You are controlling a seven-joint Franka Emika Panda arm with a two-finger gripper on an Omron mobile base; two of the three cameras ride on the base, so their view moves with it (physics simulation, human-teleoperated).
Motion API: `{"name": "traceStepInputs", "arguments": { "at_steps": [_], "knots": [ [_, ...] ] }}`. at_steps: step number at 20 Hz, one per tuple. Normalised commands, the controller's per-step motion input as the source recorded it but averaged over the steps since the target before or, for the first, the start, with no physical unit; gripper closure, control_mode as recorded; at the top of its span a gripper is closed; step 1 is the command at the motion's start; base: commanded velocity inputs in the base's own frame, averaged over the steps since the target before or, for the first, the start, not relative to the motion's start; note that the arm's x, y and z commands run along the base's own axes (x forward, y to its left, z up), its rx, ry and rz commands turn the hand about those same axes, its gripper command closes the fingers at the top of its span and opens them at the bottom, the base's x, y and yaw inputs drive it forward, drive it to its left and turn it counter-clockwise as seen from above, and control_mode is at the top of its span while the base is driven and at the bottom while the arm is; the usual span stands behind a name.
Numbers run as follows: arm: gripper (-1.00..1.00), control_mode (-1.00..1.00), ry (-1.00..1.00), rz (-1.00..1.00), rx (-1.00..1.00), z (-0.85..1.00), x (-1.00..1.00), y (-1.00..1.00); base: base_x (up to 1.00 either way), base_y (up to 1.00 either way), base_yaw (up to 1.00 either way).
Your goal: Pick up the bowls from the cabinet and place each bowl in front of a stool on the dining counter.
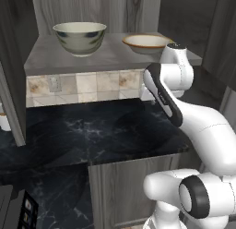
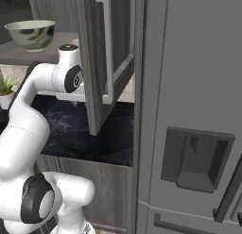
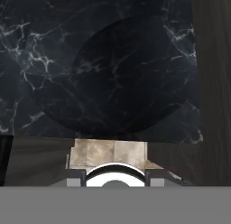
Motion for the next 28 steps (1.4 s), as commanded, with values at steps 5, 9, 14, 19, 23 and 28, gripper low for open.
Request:
{"name": "traceStepInputs", "arguments": {
  "at_steps": [5, 9, 14, 19, 23, 28],
  "knots": [
    [-1.00, -1.00, -0.02, 0.00, 0.00, -0.01, 0.00, 0.00, 0.00, 0.00, 0.00],
    [-1.00, -1.00, -0.06, -0.02, 0.00, 0.00, -0.10, 0.00, 0.00, 0.00, 0.00],
    [-1.00, -1.00, -0.34, -0.05, -0.02, 0.49, -0.40, 0.00, 0.00, 0.00, 0.00],
    [-1.00, -1.00, -0.30, -0.21, 0.08, 0.57, -0.01, 0.11, 0.00, 0.00, 0.00],
    [-1.00, -1.00, -0.11, -0.31, 0.32, 0.33, 0.11, 0.17, 0.00, 0.00, 0.00],
    [-1.00, -1.00, -0.01, -0.17, 0.14, 0.51, 0.05, 0.04, 0.00, 0.00, 0.00]
  ]
}}
